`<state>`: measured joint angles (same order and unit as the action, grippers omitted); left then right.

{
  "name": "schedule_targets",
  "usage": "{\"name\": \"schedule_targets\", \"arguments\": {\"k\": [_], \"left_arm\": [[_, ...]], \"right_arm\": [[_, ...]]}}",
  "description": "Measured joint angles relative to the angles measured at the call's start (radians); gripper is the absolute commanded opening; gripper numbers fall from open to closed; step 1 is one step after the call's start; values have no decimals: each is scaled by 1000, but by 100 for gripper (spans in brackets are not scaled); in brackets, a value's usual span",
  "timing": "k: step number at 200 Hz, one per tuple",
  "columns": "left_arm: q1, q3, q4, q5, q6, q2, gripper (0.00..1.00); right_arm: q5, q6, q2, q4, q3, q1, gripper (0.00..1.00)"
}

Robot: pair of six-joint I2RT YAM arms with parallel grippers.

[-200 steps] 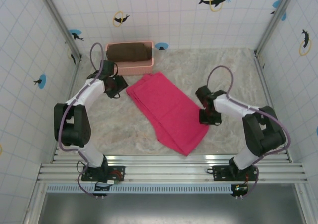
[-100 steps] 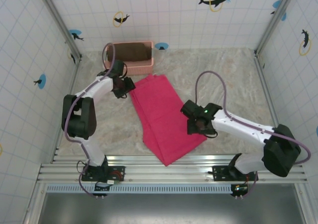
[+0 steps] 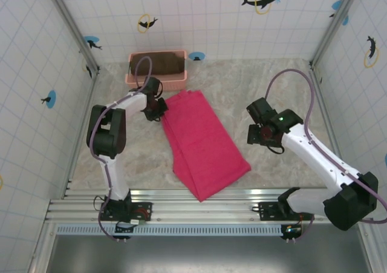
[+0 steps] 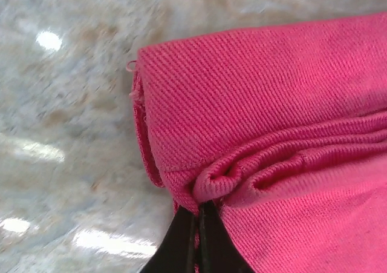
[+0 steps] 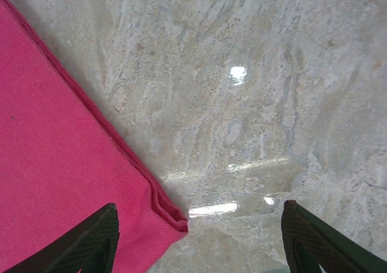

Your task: Roll up the long pants

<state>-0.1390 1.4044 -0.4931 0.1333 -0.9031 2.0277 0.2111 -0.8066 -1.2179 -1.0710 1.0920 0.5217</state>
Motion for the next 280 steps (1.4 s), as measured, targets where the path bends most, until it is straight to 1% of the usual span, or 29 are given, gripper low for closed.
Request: {"name": "schedule_targets", "arguments": {"k": [18,39,74,77,84,94,98,108,113,115,123,147,162,178,188,200,211,224,240,250,266,280], "left_arm": [[-21,65,9,-18,-2,43,0],[-67,157,27,-38,-14,115,0],[-180,414,48,-45,-50,296,0],[-189,440,52,-44,-52,314,4],[-212,503,61,-44,-63,357,21],[-237,583,72,-45,-72,412,51],[-247,616,77,-41,-80,433,59],[-264,669,83,-40,-93,469,71],[-271,692,89,-40,-97,481,88],[-273,700,89,-39,-97,482,92],[-277,715,88,-37,-98,485,95],[-261,717,82,-34,-87,458,96],[-233,636,84,-30,-63,377,96],[-195,483,77,-31,-38,216,96],[-173,388,77,-35,-31,98,96],[-153,258,91,-37,-26,-60,95],[-150,134,116,-29,-32,-200,94],[-159,-36,158,-7,-56,-360,94],[-183,-253,201,11,-110,-514,92],[-201,-406,217,16,-174,-616,92],[-237,-635,204,-10,-276,-788,91],[-277,-769,170,-47,-369,-945,90]], "right_arm": [[-4,21,35,-12,3,-35,73],[-17,50,68,-29,3,-95,73],[-39,103,81,-39,8,-171,74],[-42,109,81,-40,9,-177,75],[-48,119,81,-40,10,-188,77],[-59,136,81,-40,10,-201,79],[-64,145,81,-39,10,-205,80],[-79,162,81,-35,10,-213,82],[-84,172,81,-34,10,-214,83],[-90,175,82,-32,10,-214,83],[-107,188,82,-23,8,-215,83],[-158,241,102,14,-9,-211,88],[-174,283,124,22,-12,-192,87],[-176,328,133,22,-6,-143,87],[-159,353,126,17,6,-89,87],[-118,378,106,2,33,-1,87],[-75,397,73,-11,67,81,87],[-36,409,31,-23,102,132,87],[4,418,-12,-23,124,142,87],[27,421,-36,-23,134,139,87],[53,426,-74,-26,161,127,87],[64,430,-113,-26,197,113,86]]}}
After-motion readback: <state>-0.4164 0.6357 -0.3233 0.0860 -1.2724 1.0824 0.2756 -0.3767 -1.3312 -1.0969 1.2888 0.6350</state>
